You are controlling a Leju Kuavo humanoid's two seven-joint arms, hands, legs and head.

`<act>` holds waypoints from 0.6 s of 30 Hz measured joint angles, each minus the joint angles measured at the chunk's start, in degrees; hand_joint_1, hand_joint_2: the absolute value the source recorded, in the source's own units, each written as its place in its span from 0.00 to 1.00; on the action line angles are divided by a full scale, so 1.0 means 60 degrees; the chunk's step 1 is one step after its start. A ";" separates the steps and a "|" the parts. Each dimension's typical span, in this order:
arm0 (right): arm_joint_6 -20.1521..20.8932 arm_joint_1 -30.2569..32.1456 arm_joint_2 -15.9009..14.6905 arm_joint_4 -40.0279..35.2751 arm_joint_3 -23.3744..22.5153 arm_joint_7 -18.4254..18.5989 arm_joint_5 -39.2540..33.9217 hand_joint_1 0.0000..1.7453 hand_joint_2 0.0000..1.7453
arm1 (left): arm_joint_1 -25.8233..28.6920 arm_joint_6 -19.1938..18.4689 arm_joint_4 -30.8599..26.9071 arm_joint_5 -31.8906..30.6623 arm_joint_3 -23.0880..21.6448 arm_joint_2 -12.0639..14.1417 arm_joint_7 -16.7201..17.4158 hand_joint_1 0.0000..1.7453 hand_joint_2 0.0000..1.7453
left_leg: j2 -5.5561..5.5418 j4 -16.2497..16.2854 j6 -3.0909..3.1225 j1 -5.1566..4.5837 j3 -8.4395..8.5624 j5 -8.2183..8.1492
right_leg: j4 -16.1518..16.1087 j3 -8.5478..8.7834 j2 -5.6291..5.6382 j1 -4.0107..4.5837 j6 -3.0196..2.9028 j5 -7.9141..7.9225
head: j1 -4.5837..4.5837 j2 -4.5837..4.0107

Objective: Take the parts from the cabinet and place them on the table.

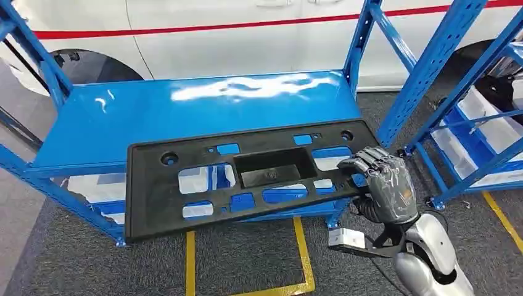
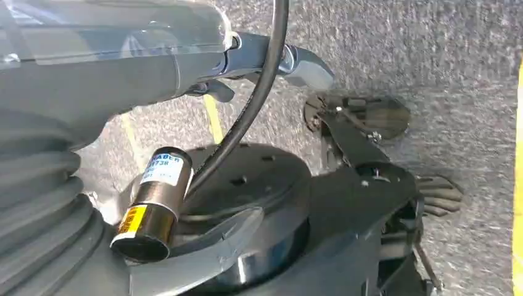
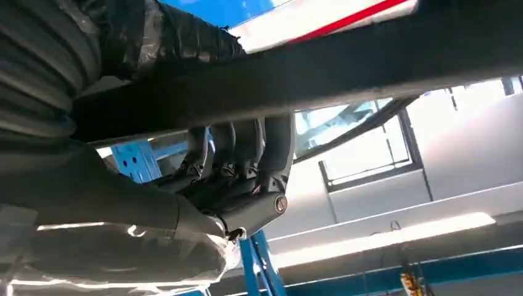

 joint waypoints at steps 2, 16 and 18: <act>0.0000 -0.0009 -0.0048 0.0000 -0.0004 -0.0011 -0.0014 1.00 1.00 | 0.0006 0.0007 0.0000 0.0000 0.0004 0.0000 0.0004 0.00 1.00 | 0.0074 0.0014 0.0104 -0.0013 -0.0273 0.0214 | 0.1139 -0.0308 -0.0006 -0.0039 0.0058 -0.1248 | 0.0012 0.0000; 0.0004 0.0008 -0.0066 -0.0033 -0.0018 -0.0004 -0.0025 1.00 1.00 | 0.0033 0.0018 -0.0015 0.0000 0.0073 -0.0007 0.0025 0.00 1.00 | 0.0141 0.1149 -0.0448 0.0027 -0.1846 0.0144 | -0.0169 0.1351 -0.0175 -0.0150 -0.0379 -0.0911 | -0.0003 0.0000; 0.0033 0.0021 -0.0066 -0.0033 -0.0018 0.0018 -0.0025 1.00 1.00 | 0.0032 0.0022 -0.0015 0.0000 0.0080 -0.0007 0.0051 0.00 1.00 | -0.0017 0.2608 -0.0478 0.0032 -0.2174 -0.0959 | -0.0157 0.1063 -0.0020 -0.0130 -0.0414 -0.0684 | 0.0001 0.0000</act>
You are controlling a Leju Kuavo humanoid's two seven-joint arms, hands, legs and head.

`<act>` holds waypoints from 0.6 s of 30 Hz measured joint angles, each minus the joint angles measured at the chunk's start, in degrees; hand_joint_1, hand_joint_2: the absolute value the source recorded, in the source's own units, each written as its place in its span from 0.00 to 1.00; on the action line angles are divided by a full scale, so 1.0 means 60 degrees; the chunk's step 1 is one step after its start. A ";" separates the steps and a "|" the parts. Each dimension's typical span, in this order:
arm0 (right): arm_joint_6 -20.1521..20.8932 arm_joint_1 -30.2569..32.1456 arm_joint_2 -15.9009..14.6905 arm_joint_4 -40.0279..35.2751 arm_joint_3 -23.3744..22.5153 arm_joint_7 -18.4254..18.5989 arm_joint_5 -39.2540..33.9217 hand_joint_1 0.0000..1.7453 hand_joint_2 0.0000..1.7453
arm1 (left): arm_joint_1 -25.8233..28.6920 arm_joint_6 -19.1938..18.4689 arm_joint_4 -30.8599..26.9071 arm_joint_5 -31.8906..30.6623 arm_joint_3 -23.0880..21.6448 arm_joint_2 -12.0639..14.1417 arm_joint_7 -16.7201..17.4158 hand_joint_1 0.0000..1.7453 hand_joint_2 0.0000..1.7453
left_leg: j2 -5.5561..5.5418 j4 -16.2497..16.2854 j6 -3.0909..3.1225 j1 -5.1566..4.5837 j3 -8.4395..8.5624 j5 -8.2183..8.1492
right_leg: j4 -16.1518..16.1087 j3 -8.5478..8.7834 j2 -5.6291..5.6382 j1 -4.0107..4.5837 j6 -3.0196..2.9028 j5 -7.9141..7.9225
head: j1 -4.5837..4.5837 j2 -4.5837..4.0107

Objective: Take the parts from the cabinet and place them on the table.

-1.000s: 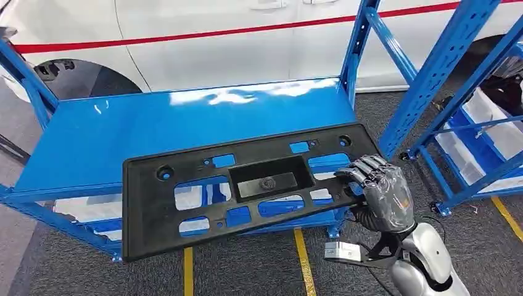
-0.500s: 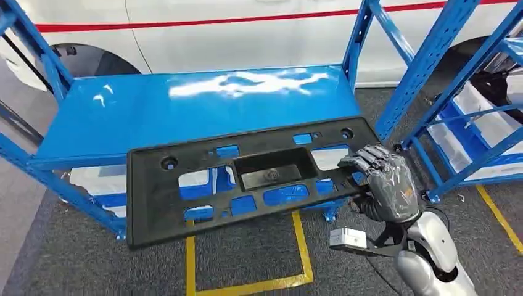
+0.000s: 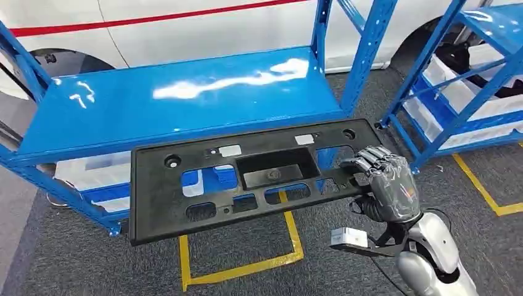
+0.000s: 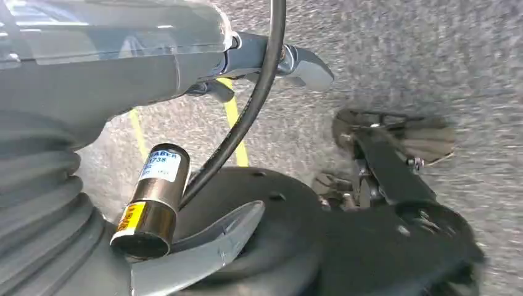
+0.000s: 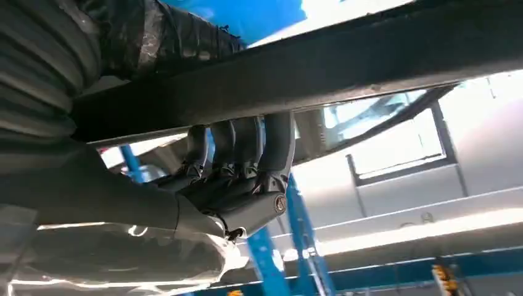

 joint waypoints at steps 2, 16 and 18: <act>0.0022 0.0001 0.0000 0.0000 0.0000 0.0055 0.0000 1.00 1.00 | -0.0003 0.0007 0.0000 0.0000 0.0004 0.0004 0.0011 0.00 1.00 | -0.0010 0.0860 0.0007 -0.0002 -0.0016 -0.0153 | 0.0024 -0.0300 0.0180 0.0022 0.0015 0.0226 | -0.0004 0.0000; 0.0011 0.0113 0.0200 -0.0018 0.0317 0.0277 0.0652 1.00 1.00 | 0.0018 0.0084 0.0000 -0.0011 0.0007 -0.0025 0.0036 0.00 1.00 | 0.0134 -0.2373 0.0561 -0.0049 0.1641 0.1147 | 0.2516 -0.1729 0.0023 0.0034 0.0523 -0.1053 | 0.0066 0.0000; 0.0011 0.0148 0.0241 -0.0015 0.0397 0.0284 0.0652 1.00 1.00 | 0.0008 0.0084 0.0000 -0.0011 0.0011 -0.0029 0.0036 0.00 1.00 | 0.0404 -0.2234 0.0565 -0.0076 0.1345 0.1257 | 0.3186 -0.1646 0.0007 0.0027 0.0547 -0.0763 | 0.0065 0.0000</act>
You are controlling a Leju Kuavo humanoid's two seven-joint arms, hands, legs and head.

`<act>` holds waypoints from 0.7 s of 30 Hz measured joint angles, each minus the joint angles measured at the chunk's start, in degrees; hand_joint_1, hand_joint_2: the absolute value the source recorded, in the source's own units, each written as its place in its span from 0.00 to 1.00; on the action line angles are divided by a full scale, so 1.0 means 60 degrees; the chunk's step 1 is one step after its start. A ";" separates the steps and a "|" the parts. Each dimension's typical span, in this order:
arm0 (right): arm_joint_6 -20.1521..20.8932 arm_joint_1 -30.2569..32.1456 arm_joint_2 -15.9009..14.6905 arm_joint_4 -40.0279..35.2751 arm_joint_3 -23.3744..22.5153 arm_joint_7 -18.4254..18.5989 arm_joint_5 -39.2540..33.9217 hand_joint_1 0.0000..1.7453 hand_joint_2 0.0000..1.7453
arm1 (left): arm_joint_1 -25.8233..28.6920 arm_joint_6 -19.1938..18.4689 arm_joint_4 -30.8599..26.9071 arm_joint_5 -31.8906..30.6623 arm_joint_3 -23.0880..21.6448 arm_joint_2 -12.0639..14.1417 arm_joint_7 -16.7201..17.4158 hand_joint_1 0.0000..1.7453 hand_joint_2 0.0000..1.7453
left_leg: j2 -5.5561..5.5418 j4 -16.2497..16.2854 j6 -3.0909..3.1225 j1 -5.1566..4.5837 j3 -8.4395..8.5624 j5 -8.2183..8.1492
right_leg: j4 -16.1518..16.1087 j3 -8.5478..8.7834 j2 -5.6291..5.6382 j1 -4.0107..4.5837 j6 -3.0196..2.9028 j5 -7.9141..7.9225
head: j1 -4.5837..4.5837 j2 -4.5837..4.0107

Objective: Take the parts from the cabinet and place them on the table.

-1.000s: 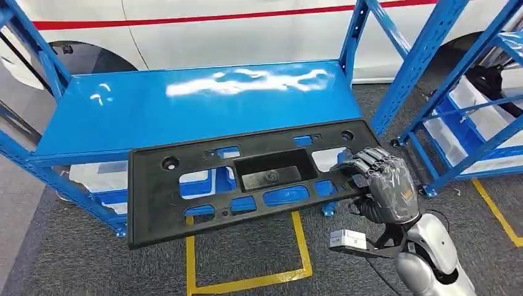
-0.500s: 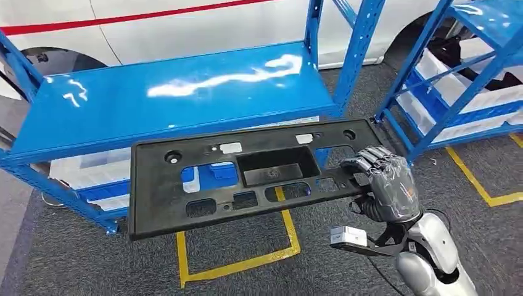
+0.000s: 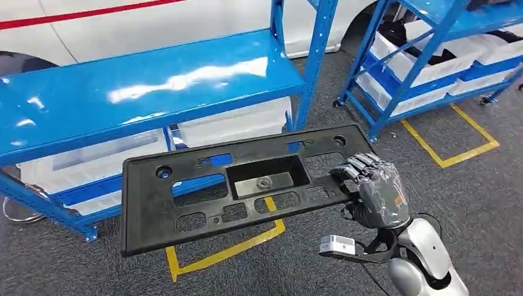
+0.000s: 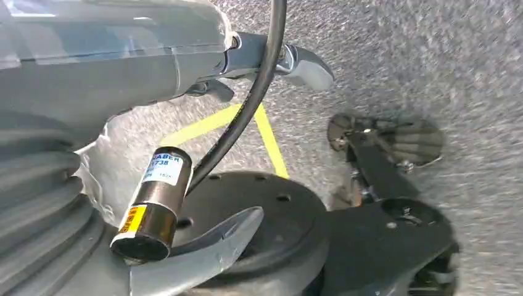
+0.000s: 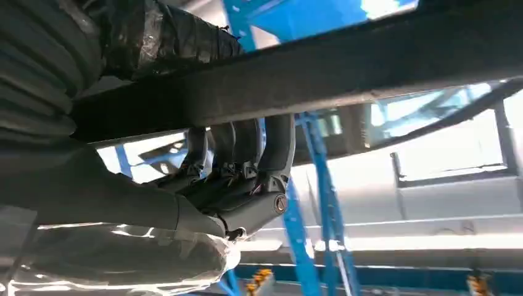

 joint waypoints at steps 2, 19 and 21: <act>-0.0004 0.0010 0.0018 0.0004 0.0054 0.0000 0.0007 1.00 1.00 | -0.0016 0.0000 0.0000 0.0004 0.0000 0.0000 0.0000 0.00 1.00 | 0.0218 0.0133 -0.0022 -0.0030 -0.0253 0.0069 | -0.0862 0.0828 -0.0090 0.0012 -0.0048 0.0685 | 0.0000 0.0000; -0.0171 0.0207 0.0040 -0.0007 0.0204 0.0099 0.0015 1.00 1.00 | -0.0030 -0.0044 0.0000 0.0015 0.0007 0.0029 0.0120 0.00 1.00 | -0.1113 0.0617 -0.0536 0.0167 0.0910 -0.0774 | -0.3070 0.0563 0.0613 0.0018 -0.0432 0.1590 | -0.0011 0.0000; -0.0164 0.0179 0.0033 -0.0004 0.0175 0.0182 -0.0025 1.00 1.00 | -0.0006 -0.0044 0.0000 0.0029 0.0011 0.0029 0.0087 0.00 1.00 | -0.1228 -0.0120 -0.0448 0.0126 0.1234 -0.1111 | -0.3031 0.0431 0.0815 0.0059 -0.0314 0.1791 | 0.0000 0.0000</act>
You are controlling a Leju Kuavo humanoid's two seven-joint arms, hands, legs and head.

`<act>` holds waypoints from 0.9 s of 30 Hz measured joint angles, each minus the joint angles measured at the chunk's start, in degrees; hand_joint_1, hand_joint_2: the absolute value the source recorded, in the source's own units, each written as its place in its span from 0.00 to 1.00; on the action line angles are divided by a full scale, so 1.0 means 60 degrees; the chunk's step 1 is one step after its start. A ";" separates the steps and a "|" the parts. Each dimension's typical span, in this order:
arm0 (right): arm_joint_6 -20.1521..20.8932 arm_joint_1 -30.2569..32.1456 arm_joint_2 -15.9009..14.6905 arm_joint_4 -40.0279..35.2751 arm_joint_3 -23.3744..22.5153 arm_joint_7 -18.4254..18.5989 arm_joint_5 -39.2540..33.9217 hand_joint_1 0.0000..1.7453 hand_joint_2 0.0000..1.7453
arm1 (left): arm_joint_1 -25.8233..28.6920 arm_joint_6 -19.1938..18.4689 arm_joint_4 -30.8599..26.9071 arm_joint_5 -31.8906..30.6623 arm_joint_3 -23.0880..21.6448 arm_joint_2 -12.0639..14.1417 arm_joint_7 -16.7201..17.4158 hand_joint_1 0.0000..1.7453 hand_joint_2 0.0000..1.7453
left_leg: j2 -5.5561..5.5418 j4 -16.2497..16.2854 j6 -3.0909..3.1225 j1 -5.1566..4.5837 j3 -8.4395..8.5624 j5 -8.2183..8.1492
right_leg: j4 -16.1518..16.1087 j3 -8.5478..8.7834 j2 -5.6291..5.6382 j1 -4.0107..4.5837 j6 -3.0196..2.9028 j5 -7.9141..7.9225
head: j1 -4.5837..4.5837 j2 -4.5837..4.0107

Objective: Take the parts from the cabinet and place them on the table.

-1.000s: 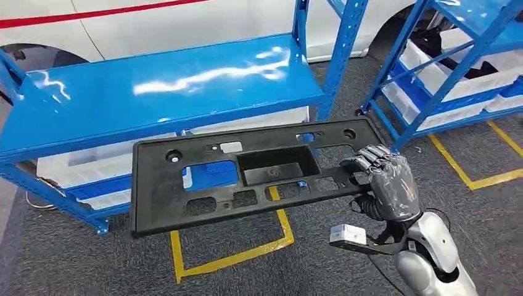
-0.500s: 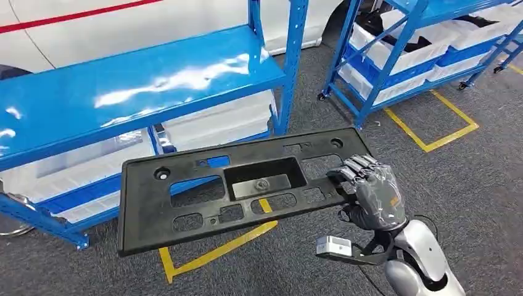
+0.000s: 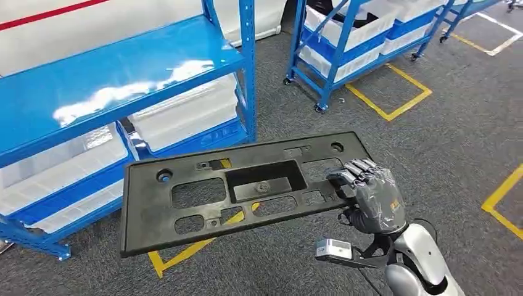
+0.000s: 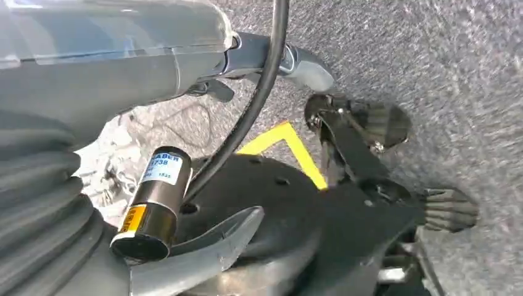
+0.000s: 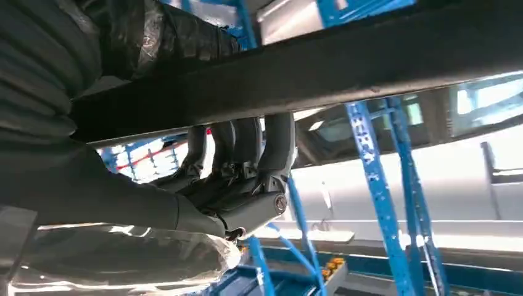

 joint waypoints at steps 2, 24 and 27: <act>0.0033 -0.0012 -0.0026 0.0000 -0.0029 0.0033 -0.0088 1.00 1.00 | -0.0025 -0.0015 -0.0004 0.0015 0.0000 0.0004 -0.0124 0.00 1.00 | 0.0215 0.0008 0.0126 -0.0075 -0.0039 0.0086 | -0.0112 -0.0028 0.0227 -0.0008 0.0153 0.0214 | 0.0000 0.0000; 0.0609 -0.0565 -0.0339 0.0029 -0.0288 0.0190 -0.0576 1.00 1.00 | 0.0005 -0.0069 -0.0011 0.0015 0.0055 0.0026 -0.0178 0.00 1.00 | 0.0811 0.3040 -0.0035 -0.0079 -0.2147 -0.0693 | -0.0154 0.0927 -0.0614 0.0114 -0.0347 -0.0890 | 0.0026 0.0000; 0.0627 -0.0564 -0.0346 0.0029 -0.0291 0.0186 -0.0602 1.00 1.00 | 0.0038 -0.0069 -0.0011 0.0015 0.0055 0.0033 -0.0178 0.00 1.00 | 0.0687 0.1485 0.0086 -0.0080 -0.1350 0.0361 | 0.0025 0.0818 -0.0223 0.0142 -0.0330 -0.0879 | 0.0026 0.0000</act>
